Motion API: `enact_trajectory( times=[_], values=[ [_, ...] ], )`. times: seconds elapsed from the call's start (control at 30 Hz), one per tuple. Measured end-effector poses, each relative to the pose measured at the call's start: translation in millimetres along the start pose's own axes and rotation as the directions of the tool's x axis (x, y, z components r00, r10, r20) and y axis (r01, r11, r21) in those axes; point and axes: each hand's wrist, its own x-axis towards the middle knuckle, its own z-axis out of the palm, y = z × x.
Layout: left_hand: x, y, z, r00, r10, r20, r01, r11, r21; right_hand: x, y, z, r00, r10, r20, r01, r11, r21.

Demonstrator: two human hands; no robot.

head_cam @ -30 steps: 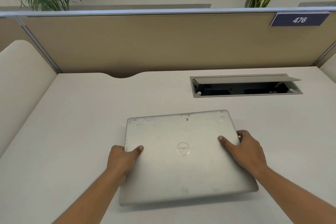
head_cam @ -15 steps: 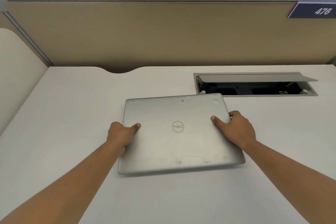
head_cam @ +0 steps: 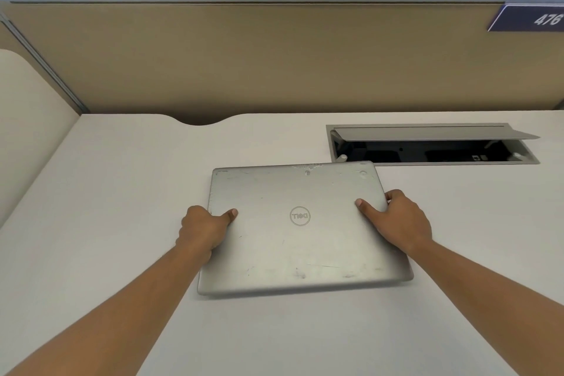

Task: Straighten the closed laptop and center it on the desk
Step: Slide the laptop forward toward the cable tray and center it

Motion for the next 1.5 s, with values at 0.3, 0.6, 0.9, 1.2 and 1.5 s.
enact_trajectory(
  times=[0.3, 0.6, 0.9, 1.2, 1.5],
  values=[
    [-6.1, 0.1, -1.1, 0.999, 0.043, -0.014, -0.042, 0.997, 0.069, -0.3, 0.0, 3.0, 1.000, -0.003, -0.024, 0.003, 1.000, -0.027],
    [-8.3, -0.5, -0.6, 0.998, 0.054, -0.030, -0.049, 0.988, 0.148, -2.1, 2.3, 5.5, 0.999, -0.009, -0.047, 0.006, 0.998, -0.065],
    [-11.0, 1.7, 3.8, 0.997, 0.047, -0.062, -0.031, 0.971, 0.239, -5.4, 6.5, 8.4, 0.997, -0.019, -0.073, 0.010, 0.993, -0.114],
    [-24.9, -11.4, 2.7, 0.961, 0.246, -0.127, -0.202, 0.936, 0.289, -8.6, 4.8, 4.3, 0.985, -0.124, -0.115, 0.088, 0.957, -0.276],
    [-33.8, -33.4, 9.3, 0.823, 0.533, -0.196, -0.405, 0.793, 0.456, -21.2, 1.0, 14.2, 0.988, -0.079, -0.130, 0.049, 0.974, -0.223]
  ],
)
